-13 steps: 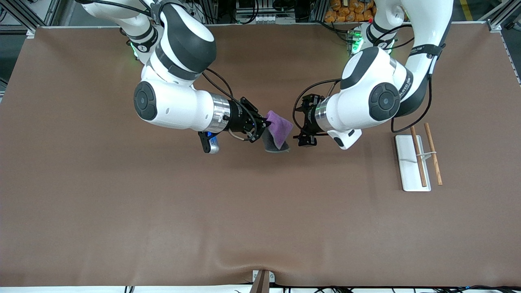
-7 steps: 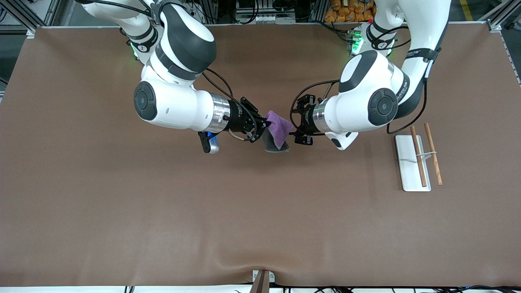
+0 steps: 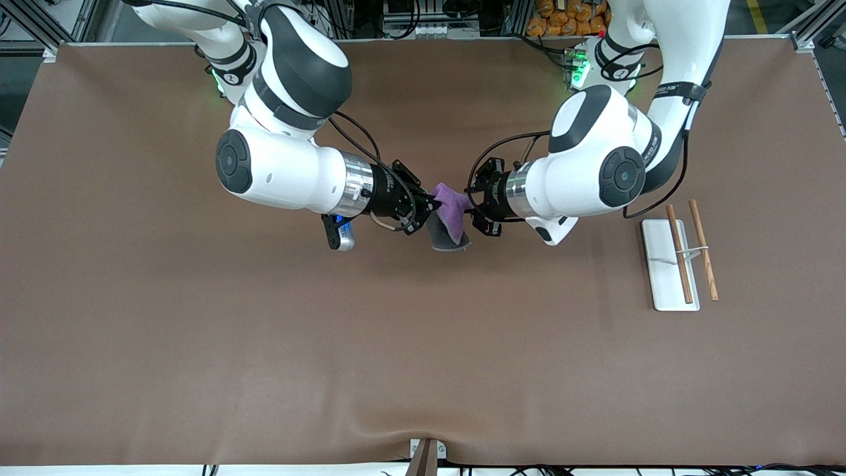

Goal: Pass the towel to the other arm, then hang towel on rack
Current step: 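Grasp the towel edge with the left gripper beside the right gripper, then open the right gripper while the left gripper carries the towel toward the rack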

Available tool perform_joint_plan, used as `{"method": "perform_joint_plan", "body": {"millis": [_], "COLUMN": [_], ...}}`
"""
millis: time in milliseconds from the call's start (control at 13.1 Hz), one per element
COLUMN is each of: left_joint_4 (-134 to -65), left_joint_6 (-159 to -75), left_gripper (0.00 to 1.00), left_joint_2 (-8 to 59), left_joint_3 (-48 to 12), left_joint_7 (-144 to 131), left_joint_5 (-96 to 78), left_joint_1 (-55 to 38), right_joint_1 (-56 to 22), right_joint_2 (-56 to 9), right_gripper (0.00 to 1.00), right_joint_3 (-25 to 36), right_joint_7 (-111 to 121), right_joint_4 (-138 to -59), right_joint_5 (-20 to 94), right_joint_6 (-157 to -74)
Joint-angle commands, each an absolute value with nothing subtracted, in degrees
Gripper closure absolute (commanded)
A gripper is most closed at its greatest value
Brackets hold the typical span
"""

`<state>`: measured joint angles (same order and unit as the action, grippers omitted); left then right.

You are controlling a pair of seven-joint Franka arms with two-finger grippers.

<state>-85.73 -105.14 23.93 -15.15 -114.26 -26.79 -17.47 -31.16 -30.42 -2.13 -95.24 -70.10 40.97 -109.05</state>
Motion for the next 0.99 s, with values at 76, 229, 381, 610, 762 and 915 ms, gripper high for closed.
{"method": "perform_joint_plan", "body": {"millis": [76, 229, 381, 610, 762, 915], "left_joint_4": [-85.2, -85.0, -84.6, -82.2, -82.1, -81.8], "left_joint_6": [-105.7, -105.7, -105.6, -104.8, -104.8, -102.8], "left_gripper": [1.0, 1.0, 1.0, 1.0, 1.0, 1.0], "left_joint_2": [24.5, 24.3, 23.4, 22.9, 22.9, 22.7], "left_joint_3": [-15.1, -15.1, -14.9, -15.0, -15.0, -15.0], "left_joint_7": [-113.8, -112.1, -108.0, -103.8, -101.4, -97.0], "left_joint_5": [-27.9, -27.8, -27.7, -27.8, -27.6, -27.2], "left_joint_1": [-17.5, -17.2, -16.6, -13.1, -11.8, -10.0], "right_joint_1": [-32.0, -32.0, -31.9, -31.8, -31.3, -30.9], "right_joint_2": [-30.4, -30.4, -30.4, -30.3, -30.3, -30.2], "right_gripper": [1.0, 1.0, 1.0, 0.64, 0.0, 0.0], "right_joint_3": [-1.4, -1.4, -1.4, -1.4, -1.4, -1.3], "right_joint_7": [-96.2, -96.2, -96.2, -96.3, -100.2, -101.1], "right_joint_4": [-70.0, -70.0, -70.0, -70.0, -70.0, -70.0], "right_joint_5": [42.1, 42.1, 42.2, 42.2, 41.9, 41.7], "right_joint_6": [-109.6, -109.6, -109.6, -109.5, -109.2, -109.1]}}
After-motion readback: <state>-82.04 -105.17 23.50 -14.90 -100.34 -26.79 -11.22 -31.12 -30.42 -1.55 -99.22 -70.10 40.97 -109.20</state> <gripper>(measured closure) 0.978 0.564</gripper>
